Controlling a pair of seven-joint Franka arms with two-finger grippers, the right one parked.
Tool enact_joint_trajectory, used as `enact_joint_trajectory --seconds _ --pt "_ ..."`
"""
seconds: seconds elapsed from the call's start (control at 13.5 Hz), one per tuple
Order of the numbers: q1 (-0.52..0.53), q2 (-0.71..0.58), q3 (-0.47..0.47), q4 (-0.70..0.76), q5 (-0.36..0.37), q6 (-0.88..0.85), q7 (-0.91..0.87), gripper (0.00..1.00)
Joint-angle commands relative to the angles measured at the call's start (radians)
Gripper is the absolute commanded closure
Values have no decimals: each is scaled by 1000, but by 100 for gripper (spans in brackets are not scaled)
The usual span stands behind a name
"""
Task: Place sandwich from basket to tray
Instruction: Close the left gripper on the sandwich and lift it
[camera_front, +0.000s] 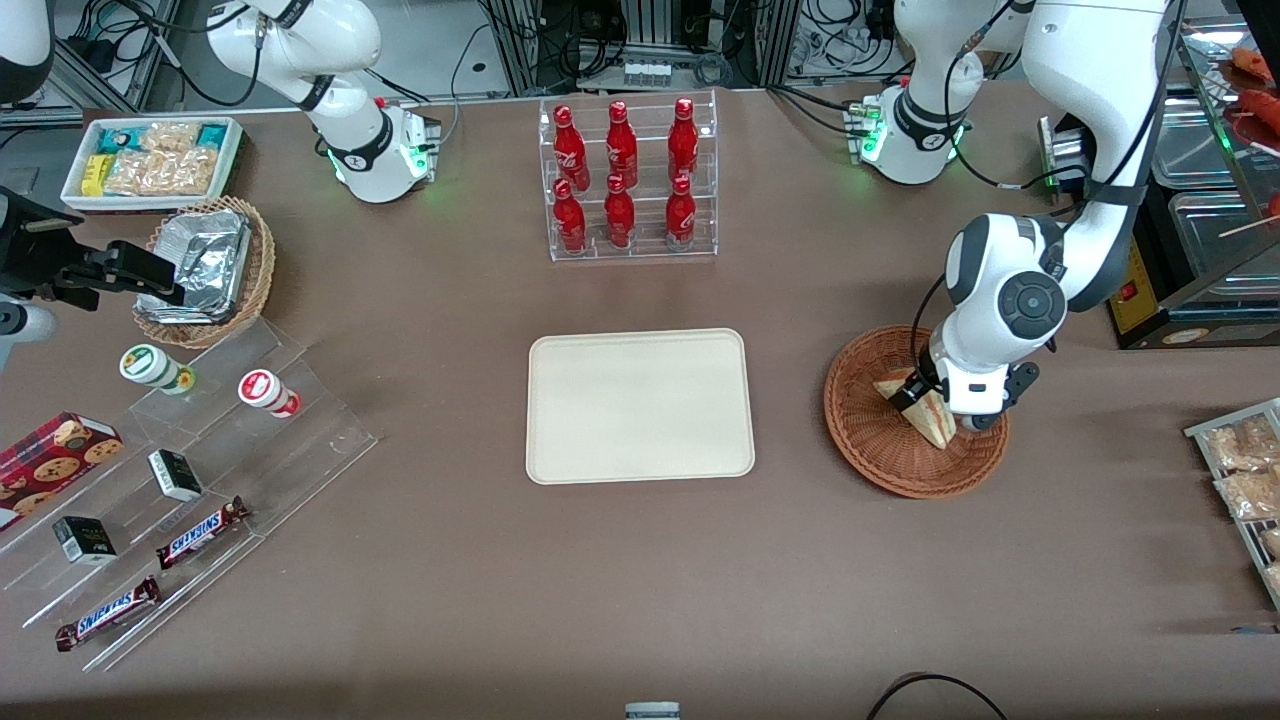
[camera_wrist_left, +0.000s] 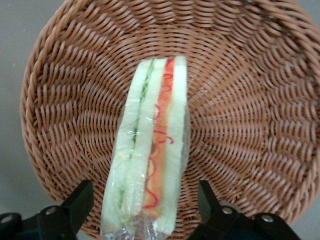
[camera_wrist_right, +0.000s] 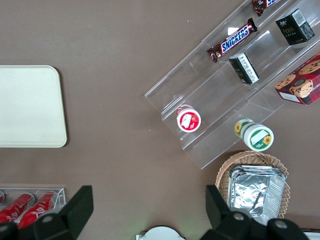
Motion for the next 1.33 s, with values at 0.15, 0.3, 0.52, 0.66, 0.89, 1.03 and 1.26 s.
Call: enact_joint_trajectory --seconds 0.15,0.3,0.52,0.66,0.89,1.03,1.26 --pt "1 -14 4 1 4 7 -75 100" --pt "1 -22 4 40 4 -41 -61 100" --pt "-3 -21 2 133 7 -151 -45 100" --pt "-9 -21 -1 188 8 -219 -9 100" --pt "-19 -19 -45 260 8 -309 92 100" --pt "-23 -7 -89 320 8 -360 125 100" --pt "-28 19 -167 353 12 -360 177 100"
